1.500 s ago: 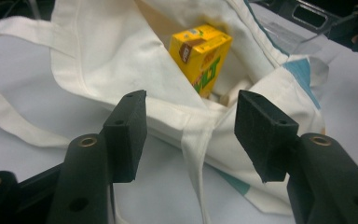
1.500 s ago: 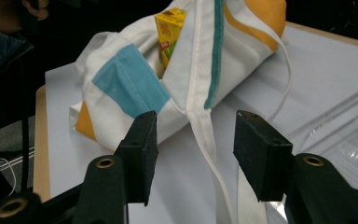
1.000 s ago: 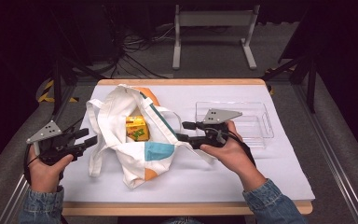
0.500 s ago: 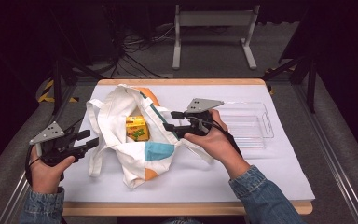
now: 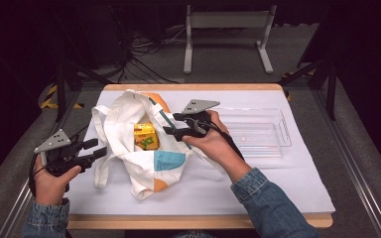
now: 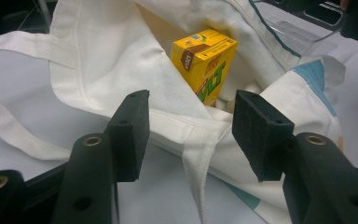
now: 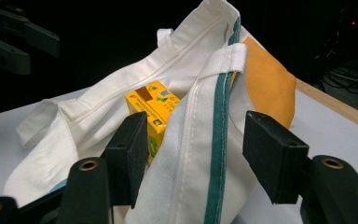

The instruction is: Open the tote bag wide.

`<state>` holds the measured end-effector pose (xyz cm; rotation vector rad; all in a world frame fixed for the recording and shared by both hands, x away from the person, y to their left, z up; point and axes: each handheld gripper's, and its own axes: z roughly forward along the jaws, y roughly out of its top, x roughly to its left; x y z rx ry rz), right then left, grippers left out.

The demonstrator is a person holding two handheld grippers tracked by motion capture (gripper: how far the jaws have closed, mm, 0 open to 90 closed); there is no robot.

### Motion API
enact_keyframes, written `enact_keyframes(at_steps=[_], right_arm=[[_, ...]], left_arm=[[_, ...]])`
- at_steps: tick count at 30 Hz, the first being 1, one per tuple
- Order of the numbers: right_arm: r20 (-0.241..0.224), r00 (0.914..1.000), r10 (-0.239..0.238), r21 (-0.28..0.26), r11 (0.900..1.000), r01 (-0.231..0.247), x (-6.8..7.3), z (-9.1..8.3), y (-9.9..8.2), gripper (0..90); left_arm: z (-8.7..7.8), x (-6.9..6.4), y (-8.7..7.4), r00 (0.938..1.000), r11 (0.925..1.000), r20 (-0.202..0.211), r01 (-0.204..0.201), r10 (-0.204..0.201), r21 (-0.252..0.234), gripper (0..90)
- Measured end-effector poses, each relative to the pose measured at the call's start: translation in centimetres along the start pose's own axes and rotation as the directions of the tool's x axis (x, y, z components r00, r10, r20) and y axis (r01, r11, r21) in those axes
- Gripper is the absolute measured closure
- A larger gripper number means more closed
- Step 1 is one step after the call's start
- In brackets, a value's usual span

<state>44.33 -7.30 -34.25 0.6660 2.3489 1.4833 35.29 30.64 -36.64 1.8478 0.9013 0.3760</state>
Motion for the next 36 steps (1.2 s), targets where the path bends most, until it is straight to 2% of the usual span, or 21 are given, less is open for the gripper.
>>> enact_keyframes(at_steps=[6, 14, 17, 19, 20, 23, 26, 30, 33, 36], right_arm=[[0.009, 0.9999, 0.005, 0.011, 0.9999, -0.005, -0.2, 2.2, 0.0, 38.1], [0.018, 0.9995, 0.026, 0.016, 0.9995, -0.026, -0.3, 4.0, 0.0, 38.5], [0.014, 0.9996, 0.023, 0.027, 0.9994, -0.023, -0.1, 4.8, -0.2, 47.1], [0.012, 0.9999, 0.006, 0.04, 0.9992, -0.006, 0.0, 5.0, -0.2, 55.6], [0.011, 0.9999, -0.01, 0.047, 0.9989, 0.01, 0.1, 5.0, -0.1, 62.8], [0.041, 0.9983, -0.041, 0.054, 0.9978, 0.039, 0.0, 4.6, 0.1, 75.7], [0.096, 0.9934, -0.063, 0.068, 0.9961, 0.056, -0.2, 4.3, 0.2, 80.7], [0.16, 0.9859, -0.05, 0.074, 0.9965, 0.039, -0.9, 3.9, 0.1, 82.4], [0.186, 0.9819, -0.037, 0.076, 0.9969, 0.024, -1.3, 3.9, 0.0, 83.0], [0.212, 0.9769, -0.027, 0.106, 0.9943, 0.004, -1.6, 4.2, -0.5, 83.8]], left_arm=[[0.0, 0.1, -0.1, 1.0, 1.0, -0.002, -0.001, 0.001, 0.004, 47.2], [0.3, 0.1, -0.1, 1.0, 0.9999, 0.003, 0.0, 0.0, 0.014, 47.5], [0.4, 0.1, -0.1, 1.0, 0.9998, 0.004, -0.002, 0.002, 0.017, 47.5], [0.4, 0.1, -0.1, 1.0, 0.9999, 0.004, -0.003, 0.003, 0.016, 47.5], [0.3, 0.1, -0.1, 1.0, 0.9999, 0.006, -0.005, 0.005, 0.016, 48.2], [0.3, 0.1, -0.1, 0.9999, 0.9999, 0.011, -0.003, 0.003, 0.012, 48.5], [0.3, 0.1, -0.1, 0.9999, 0.9999, 0.011, -0.008, 0.008, 0.011, 48.5], [0.3, 0.0, -0.1, 0.9999, 0.9999, 0.013, -0.003, 0.003, 0.01, 48.5], [0.3, 0.0, -0.1, 0.9999, 0.9999, 0.011, -0.003, 0.003, 0.01, 48.5], [0.3, 0.0, -0.1, 0.9999, 0.9999, 0.012, -0.005, 0.004, 0.009, 48.5]])
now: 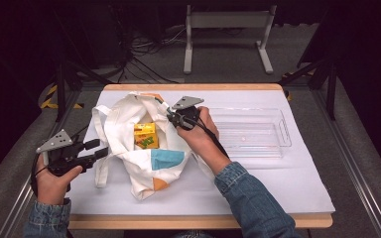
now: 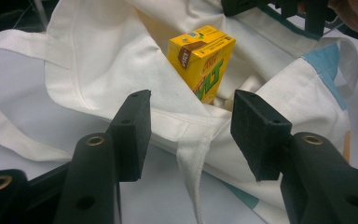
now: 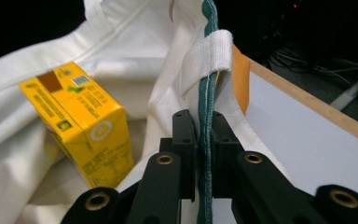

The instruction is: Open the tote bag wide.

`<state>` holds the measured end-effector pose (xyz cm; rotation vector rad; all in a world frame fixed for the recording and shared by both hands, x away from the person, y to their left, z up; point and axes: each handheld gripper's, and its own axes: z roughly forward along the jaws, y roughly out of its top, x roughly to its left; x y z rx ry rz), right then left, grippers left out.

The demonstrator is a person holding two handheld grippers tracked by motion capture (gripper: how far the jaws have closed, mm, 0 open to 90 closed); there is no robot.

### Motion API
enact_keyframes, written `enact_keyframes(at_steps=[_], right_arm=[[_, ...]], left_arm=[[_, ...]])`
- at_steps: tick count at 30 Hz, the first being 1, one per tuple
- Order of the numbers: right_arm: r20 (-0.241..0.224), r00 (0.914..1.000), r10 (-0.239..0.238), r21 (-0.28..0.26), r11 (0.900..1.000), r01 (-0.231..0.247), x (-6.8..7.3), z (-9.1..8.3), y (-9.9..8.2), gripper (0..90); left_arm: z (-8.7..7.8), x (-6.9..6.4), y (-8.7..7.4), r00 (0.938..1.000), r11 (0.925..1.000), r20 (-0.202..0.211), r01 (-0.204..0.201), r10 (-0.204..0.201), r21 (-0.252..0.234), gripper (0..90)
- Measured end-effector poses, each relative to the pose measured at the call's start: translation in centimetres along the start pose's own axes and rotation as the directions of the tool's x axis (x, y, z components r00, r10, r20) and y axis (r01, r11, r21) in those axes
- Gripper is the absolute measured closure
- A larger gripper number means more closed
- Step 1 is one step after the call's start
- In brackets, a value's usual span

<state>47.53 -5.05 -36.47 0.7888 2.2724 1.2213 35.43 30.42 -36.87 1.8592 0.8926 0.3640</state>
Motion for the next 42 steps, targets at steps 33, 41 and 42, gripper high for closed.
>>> enact_keyframes(at_steps=[33, 41, 42], right_arm=[[0.004, 0.9998, 0.02, 0.134, 0.9907, -0.02, 1.2, 4.5, -5.3, 71.8], [0.05, 0.9986, -0.014, 0.095, 0.9955, 0.009, 1.0, 3.0, -4.1, 49.3], [0.053, 0.9985, -0.013, 0.078, 0.9969, 0.009, 1.1, 2.4, -3.6, 45.5]], left_arm=[[0.1, 0.1, -0.1, 1.0, 0.9999, 0.005, -0.004, 0.005, -0.009, 46.9], [0.2, 0.1, -0.1, 1.0, 1.0, 0.004, -0.002, 0.002, -0.007, 46.7], [0.2, 0.1, -0.1, 1.0, 1.0, 0.005, -0.003, 0.003, -0.009, 46.7]])
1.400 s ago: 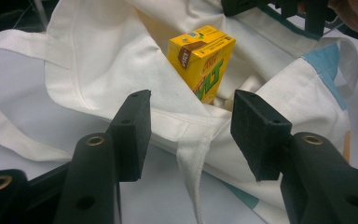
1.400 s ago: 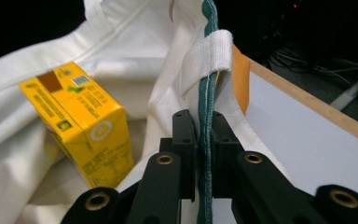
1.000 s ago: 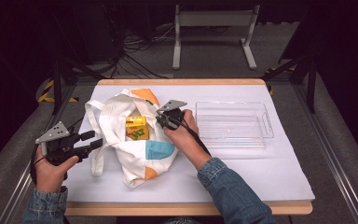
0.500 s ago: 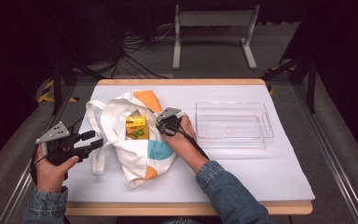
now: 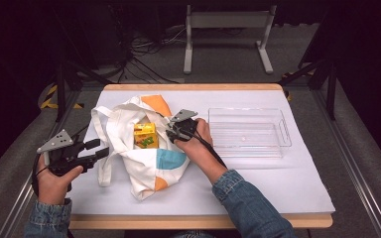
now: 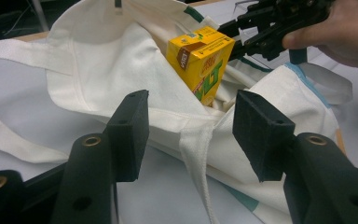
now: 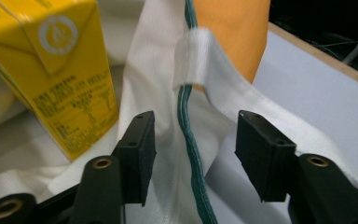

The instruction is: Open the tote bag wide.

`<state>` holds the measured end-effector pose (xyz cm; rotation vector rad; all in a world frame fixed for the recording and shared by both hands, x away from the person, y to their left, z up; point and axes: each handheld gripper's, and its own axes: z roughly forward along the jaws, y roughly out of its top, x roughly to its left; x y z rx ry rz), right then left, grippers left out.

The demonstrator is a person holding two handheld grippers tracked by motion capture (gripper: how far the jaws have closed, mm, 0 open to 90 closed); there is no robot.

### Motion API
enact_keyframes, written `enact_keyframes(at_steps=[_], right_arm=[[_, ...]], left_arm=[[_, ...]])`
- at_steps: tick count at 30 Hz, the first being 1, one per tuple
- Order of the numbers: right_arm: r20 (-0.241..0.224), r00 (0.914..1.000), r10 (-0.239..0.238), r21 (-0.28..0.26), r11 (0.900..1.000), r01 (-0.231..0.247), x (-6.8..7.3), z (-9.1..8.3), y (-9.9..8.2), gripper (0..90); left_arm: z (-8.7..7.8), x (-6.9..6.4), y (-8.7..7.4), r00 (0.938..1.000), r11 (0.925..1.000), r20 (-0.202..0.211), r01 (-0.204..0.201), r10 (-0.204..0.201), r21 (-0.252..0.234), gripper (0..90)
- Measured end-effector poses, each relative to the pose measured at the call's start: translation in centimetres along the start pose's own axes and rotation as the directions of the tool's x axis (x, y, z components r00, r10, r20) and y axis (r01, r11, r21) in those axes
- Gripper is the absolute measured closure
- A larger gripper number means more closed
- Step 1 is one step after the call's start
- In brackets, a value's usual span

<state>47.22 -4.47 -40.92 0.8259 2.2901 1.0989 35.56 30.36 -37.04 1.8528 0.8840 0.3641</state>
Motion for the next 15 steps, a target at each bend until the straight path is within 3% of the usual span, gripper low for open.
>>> enact_keyframes(at_steps=[5, 9, 15], right_arm=[[0.003, 1.0, -0.007, -0.061, 0.9981, 0.007, 0.0, -1.9, 1.2, 42.6], [-0.001, 0.9999, -0.017, -0.066, 0.9977, 0.017, -0.3, -2.7, 1.7, 41.1], [-0.109, 0.9933, 0.038, -0.113, 0.9923, -0.051, -1.4, -4.5, 2.5, 34.5]], left_arm=[[0.0, 0.0, 0.0, 1.0, 1.0, 0.001, 0.0, 0.0, -0.002, 46.6], [-0.1, 0.0, 0.0, 1.0, 1.0, 0.002, 0.007, -0.007, 0.0, 46.7], [-0.1, 0.1, 0.1, 1.0, 1.0, 0.004, 0.002, -0.002, 0.003, 47.2]])
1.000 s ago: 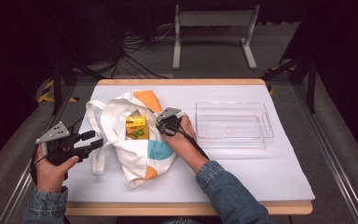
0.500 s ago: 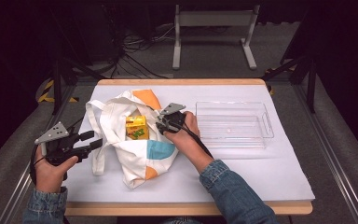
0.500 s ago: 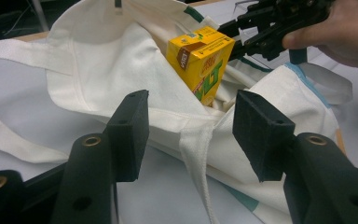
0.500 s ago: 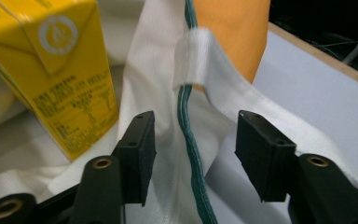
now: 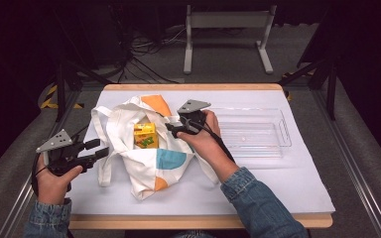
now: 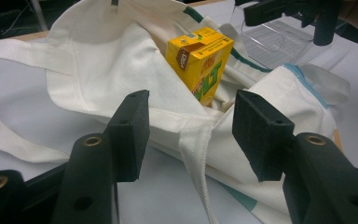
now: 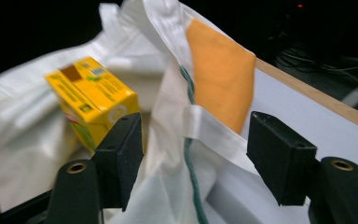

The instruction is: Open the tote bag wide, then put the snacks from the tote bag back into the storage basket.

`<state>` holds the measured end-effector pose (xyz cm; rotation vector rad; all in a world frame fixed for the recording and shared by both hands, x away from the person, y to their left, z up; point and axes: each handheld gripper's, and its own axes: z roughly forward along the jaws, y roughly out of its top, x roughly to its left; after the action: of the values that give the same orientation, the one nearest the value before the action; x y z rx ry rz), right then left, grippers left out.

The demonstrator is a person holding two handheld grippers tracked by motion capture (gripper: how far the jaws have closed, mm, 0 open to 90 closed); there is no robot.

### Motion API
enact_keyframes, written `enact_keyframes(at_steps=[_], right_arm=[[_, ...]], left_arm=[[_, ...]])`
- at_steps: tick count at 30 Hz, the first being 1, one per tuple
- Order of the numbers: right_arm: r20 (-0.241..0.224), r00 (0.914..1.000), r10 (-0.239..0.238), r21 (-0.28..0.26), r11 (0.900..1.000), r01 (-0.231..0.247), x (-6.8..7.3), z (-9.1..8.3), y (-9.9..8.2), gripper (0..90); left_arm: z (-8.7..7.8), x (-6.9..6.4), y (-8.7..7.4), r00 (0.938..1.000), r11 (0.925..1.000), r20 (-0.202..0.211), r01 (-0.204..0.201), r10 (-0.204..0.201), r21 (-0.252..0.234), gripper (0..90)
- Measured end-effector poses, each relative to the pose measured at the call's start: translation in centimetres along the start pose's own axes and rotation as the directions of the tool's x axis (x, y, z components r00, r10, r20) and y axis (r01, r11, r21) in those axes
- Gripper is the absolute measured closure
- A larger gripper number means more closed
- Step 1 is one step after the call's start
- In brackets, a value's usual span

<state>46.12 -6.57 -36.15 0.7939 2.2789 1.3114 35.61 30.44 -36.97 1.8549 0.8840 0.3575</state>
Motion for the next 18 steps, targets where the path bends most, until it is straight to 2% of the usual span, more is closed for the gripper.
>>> enact_keyframes(at_steps=[3, 4, 5, 6, 8, 10, 14, 18], right_arm=[[-0.097, 0.9951, 0.023, -0.027, 0.9993, -0.026, -0.3, -0.6, 0.4, 31.5], [-0.097, 0.9951, 0.023, -0.027, 0.9993, -0.026, -0.3, -0.6, 0.4, 31.5], [-0.14, 0.99, 0.02, -0.04, 0.9989, -0.026, -0.4, -1.0, 0.6, 31.5], [-0.14, 0.99, 0.02, -0.04, 0.9989, -0.026, -0.4, -1.0, 0.6, 31.5], [-0.197, 0.9804, 0.01, -0.059, 0.998, -0.022, -0.5, -1.5, 0.9, 31.7], [-0.212, 0.9773, -0.004, -0.066, 0.9978, -0.01, -0.5, -1.8, 1.1, 31.7], [-0.27, 0.9626, -0.021, -0.089, 0.996, -0.003, -0.5, -2.3, 1.3, 31.8], [-0.308, 0.9509, -0.033, -0.11, 0.9939, -0.001, -0.6, -2.6, 1.6, 31.7]], left_arm=[[0.0, 0.0, 0.0, 1.0, 1.0, 0.001, -0.001, 0.001, 0.0, 47.2], [0.1, -0.1, 0.0, 1.0, 1.0, 0.001, -0.001, 0.001, 0.003, 47.2], [0.0, -0.1, 0.0, 1.0, 1.0, 0.001, 0.0, 0.0, 0.005, 47.2], [0.0, -0.1, 0.0, 1.0, 1.0, 0.001, 0.0, 0.0, 0.005, 47.2], [0.0, -0.1, 0.0, 1.0, 1.0, 0.002, -0.002, 0.002, 0.005, 47.3], [-0.2, -0.2, -0.1, 1.0, 1.0, 0.004, 0.0, 0.0, 0.006, 47.6], [-0.4, -0.2, -0.1, 1.0, 1.0, 0.006, 0.0, 0.0, 0.003, 47.8], [-0.4, -0.3, 0.0, 1.0, 1.0, 0.007, 0.001, -0.001, 0.001, 47.8]])
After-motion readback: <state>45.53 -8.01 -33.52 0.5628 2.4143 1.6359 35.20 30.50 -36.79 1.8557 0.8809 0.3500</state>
